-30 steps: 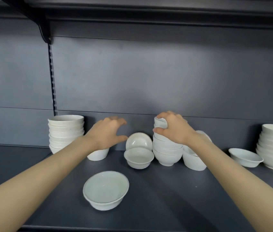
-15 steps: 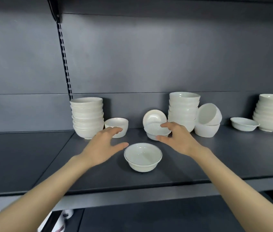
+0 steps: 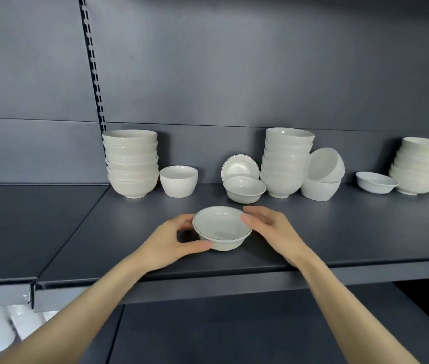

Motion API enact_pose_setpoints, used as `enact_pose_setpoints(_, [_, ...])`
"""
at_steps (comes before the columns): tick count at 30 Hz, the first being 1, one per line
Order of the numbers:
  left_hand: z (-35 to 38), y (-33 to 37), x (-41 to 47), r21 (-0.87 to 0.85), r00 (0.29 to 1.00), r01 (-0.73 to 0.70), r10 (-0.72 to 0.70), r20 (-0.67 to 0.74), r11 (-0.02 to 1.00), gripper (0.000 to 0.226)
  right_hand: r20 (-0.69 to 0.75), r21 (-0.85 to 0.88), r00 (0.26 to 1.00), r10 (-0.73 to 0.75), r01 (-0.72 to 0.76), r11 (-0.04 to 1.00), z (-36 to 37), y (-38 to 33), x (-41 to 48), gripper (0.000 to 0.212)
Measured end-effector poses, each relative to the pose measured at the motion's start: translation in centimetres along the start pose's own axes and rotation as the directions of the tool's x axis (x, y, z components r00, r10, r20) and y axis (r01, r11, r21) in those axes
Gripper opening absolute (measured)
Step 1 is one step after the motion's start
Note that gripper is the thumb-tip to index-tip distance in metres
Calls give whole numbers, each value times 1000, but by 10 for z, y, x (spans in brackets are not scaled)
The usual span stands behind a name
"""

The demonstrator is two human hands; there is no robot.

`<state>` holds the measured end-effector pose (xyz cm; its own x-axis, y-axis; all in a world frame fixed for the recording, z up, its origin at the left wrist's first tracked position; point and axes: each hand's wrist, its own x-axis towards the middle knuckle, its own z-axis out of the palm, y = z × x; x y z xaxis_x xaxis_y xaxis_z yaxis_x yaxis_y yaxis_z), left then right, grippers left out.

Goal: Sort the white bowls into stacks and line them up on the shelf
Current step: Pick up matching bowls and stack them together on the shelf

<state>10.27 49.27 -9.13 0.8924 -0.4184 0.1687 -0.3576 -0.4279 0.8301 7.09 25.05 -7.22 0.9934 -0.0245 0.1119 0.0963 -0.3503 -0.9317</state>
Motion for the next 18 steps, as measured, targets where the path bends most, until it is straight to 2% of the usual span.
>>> enact_pose_setpoints(3, [3,-4,2,51,999,-35,34,15,998,58,41,53,999,9,-11,999,-3,1,-2,44])
enact_pose_setpoints(10, [4,-8,10,43,998,-57,59,-28,997,49,128,43,992,11,-17,999,-8,1,-4,70])
enact_pose_setpoints(15, [12,1,31,-40,996,-91,91,-14,995,48,156,66,987,-45,35,997,-23,-1,1,48])
enact_pose_setpoints(18, [16,10,58,-89,993,-119,119,-8,989,44,68,114,996,-63,55,992,-37,-5,14,48])
